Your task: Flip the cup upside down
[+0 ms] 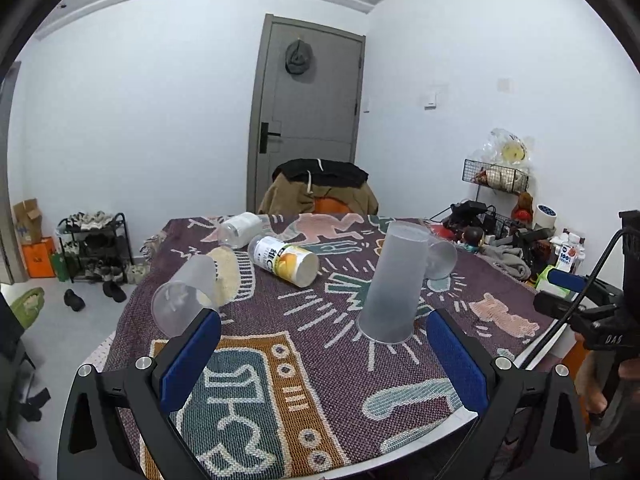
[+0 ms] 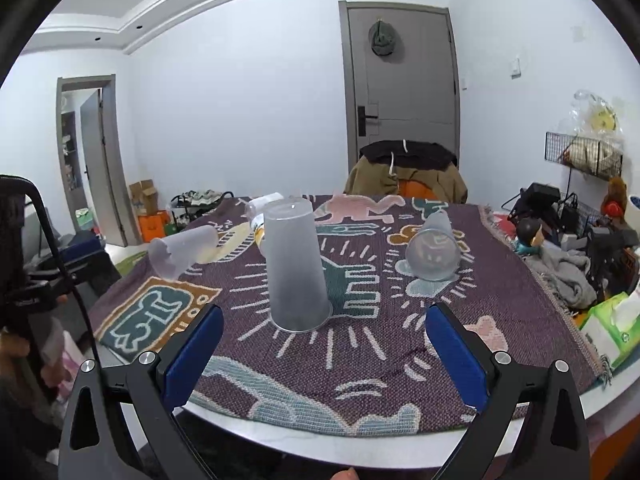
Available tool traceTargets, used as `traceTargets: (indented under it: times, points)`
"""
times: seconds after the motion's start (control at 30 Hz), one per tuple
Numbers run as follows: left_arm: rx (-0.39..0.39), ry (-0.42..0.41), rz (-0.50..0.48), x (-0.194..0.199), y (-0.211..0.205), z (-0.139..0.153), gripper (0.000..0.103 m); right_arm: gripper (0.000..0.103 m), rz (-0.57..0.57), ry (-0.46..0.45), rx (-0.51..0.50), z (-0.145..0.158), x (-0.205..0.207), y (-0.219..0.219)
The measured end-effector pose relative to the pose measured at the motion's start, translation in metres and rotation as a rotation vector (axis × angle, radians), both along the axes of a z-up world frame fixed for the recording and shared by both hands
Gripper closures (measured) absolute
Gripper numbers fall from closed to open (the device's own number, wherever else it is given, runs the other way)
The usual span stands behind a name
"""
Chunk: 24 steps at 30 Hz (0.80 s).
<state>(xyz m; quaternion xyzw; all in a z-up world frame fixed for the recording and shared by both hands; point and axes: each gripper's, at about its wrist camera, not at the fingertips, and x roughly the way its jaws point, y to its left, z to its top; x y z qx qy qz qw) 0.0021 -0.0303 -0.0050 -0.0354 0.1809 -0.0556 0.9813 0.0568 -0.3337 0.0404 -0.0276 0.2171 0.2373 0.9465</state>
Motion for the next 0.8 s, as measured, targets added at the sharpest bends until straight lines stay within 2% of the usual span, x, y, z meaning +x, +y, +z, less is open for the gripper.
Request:
traceTargets:
  times: [0.2,0.8]
  points:
    - [0.033,-0.010,-0.004,-0.006,-0.008,-0.003,0.000,0.002,0.024,0.024,-0.008,-0.015,0.000,0.007]
    - [0.004,0.002,0.016,-0.008,-0.001,-0.007,0.000,0.002,0.020,0.015,-0.014,-0.015,-0.001,0.013]
